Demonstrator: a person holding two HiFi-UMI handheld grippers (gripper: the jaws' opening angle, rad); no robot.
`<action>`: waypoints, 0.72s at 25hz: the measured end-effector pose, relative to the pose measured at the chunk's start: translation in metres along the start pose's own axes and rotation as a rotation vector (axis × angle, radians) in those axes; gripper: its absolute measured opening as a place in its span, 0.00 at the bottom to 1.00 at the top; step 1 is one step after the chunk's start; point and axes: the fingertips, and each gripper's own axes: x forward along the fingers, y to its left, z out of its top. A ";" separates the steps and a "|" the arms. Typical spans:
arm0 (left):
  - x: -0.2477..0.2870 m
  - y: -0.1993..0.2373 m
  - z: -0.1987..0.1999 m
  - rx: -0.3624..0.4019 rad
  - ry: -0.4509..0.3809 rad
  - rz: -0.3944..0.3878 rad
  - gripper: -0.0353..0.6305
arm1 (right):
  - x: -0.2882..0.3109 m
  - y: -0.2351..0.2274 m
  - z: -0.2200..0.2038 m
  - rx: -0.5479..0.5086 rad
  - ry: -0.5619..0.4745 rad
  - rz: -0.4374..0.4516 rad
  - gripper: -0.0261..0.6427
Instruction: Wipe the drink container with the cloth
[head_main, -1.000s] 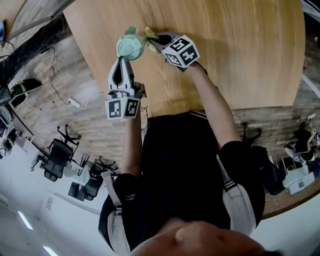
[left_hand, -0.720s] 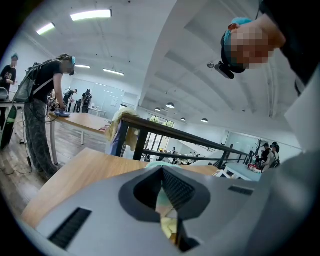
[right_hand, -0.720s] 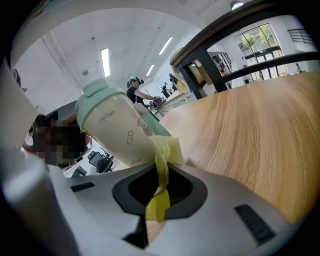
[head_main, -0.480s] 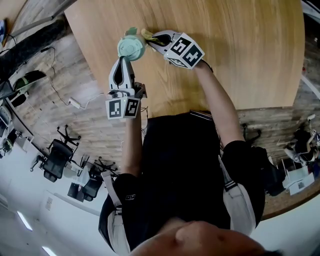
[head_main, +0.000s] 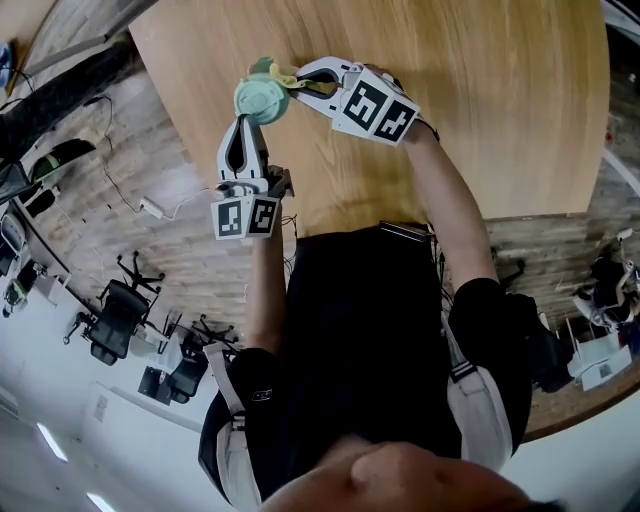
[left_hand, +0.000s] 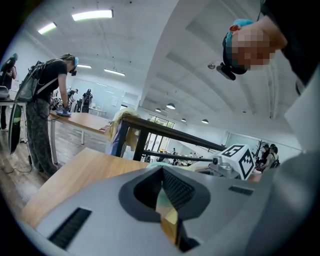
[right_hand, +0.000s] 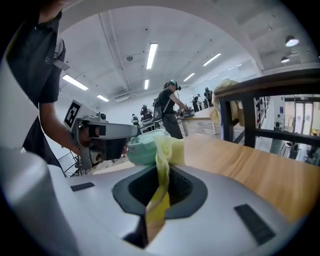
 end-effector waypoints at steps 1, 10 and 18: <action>0.000 0.000 0.000 0.000 0.000 0.000 0.09 | 0.002 -0.001 -0.003 0.002 0.004 0.011 0.10; 0.002 0.001 0.001 0.010 -0.009 0.010 0.09 | 0.022 -0.012 -0.043 0.017 0.114 0.090 0.10; 0.001 0.003 -0.002 -0.001 -0.011 0.012 0.09 | 0.042 -0.020 -0.090 0.040 0.229 0.181 0.10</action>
